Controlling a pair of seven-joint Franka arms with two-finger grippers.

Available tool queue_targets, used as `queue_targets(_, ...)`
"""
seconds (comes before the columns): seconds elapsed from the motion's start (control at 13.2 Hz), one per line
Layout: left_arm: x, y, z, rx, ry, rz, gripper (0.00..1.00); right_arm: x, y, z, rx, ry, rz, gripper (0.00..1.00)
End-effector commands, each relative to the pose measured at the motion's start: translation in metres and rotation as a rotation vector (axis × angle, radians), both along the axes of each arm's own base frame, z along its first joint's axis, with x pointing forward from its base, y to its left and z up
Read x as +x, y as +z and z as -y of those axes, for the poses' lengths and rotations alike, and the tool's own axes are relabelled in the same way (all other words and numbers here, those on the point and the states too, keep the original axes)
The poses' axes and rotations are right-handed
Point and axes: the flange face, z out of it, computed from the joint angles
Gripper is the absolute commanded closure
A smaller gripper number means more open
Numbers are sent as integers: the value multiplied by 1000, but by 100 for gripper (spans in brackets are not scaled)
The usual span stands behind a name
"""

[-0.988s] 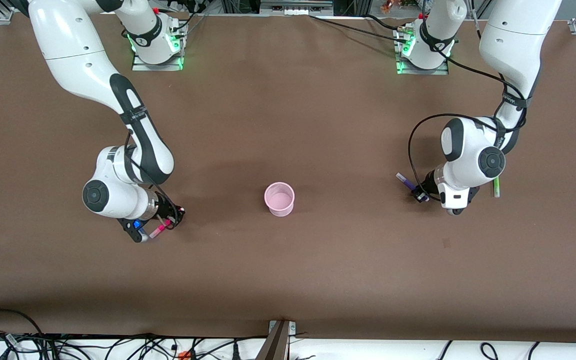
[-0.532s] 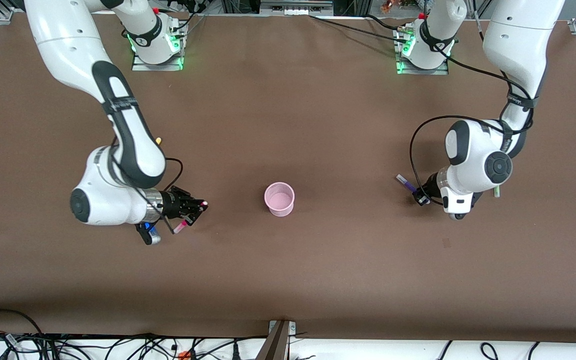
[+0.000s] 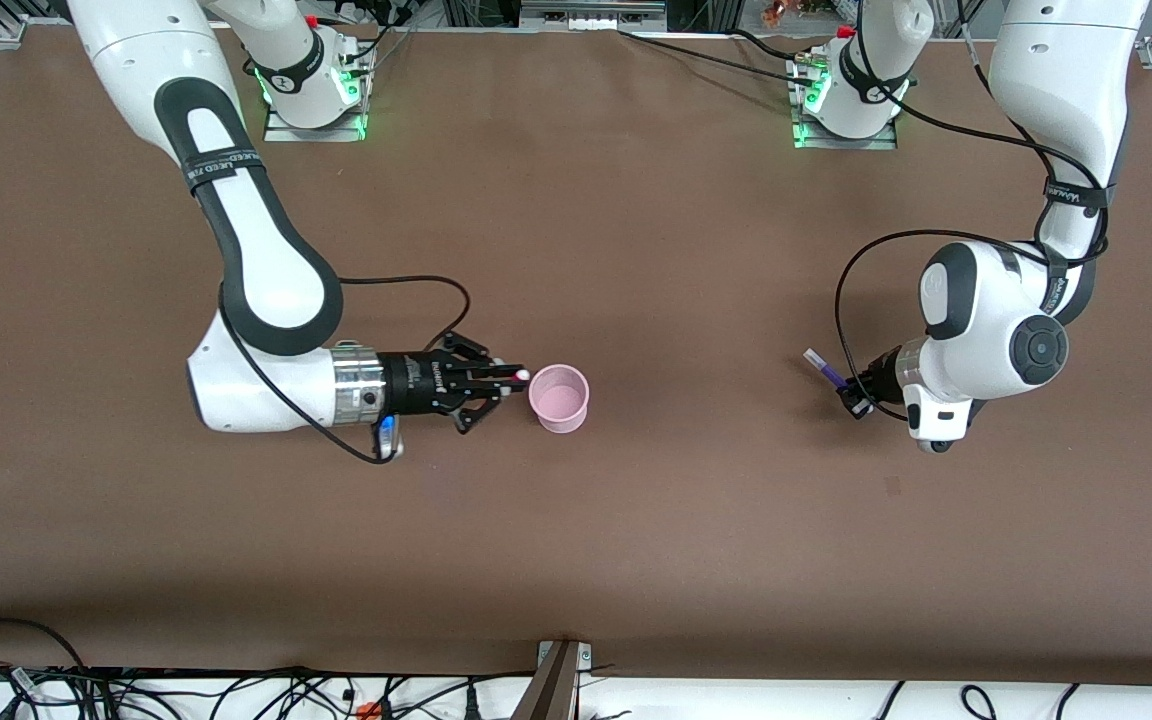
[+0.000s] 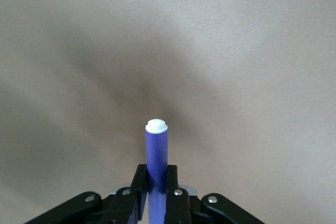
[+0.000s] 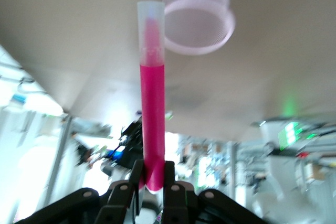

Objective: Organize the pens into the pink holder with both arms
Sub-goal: 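Carry the pink marker to the pink holder and insert it with the right gripper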

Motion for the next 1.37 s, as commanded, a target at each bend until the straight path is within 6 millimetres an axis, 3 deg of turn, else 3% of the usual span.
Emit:
queue_targets(0.0, 13, 46, 2, -29, -32, 8, 100, -5, -8, -33, 98, -126, -67, 100)
queue_targets(0.23, 28, 96, 5, -14, -110, -13, 100, -23, -38, -66, 162, -166, -128, 100)
queue_targets(0.46, 41, 147, -4, -9, -142, 30, 100, -40, -73, -69, 156, -157, -130, 100)
queue_targets(0.68, 50, 177, -9, -11, -126, 92, 100, -50, -90, -69, 142, -131, -109, 100)
queue_targets(0.76, 52, 179, -10, -8, -123, 97, 100, -49, -96, -67, 138, -132, -111, 94)
queue_targets(0.84, 52, 178, -10, -8, -123, 96, 100, -49, -100, -67, 132, -133, -110, 52)
queue_targets(0.91, 52, 178, -9, -8, -121, 95, 100, -46, -100, -64, 125, -139, -97, 2)
queue_targets(1.14, 51, 182, 0, -18, -114, 100, 100, -29, -91, -39, 98, -157, -44, 0)
queue_targets(1.29, 51, 184, 18, -14, -20, 88, 100, -10, -69, -13, 15, -135, 46, 0)
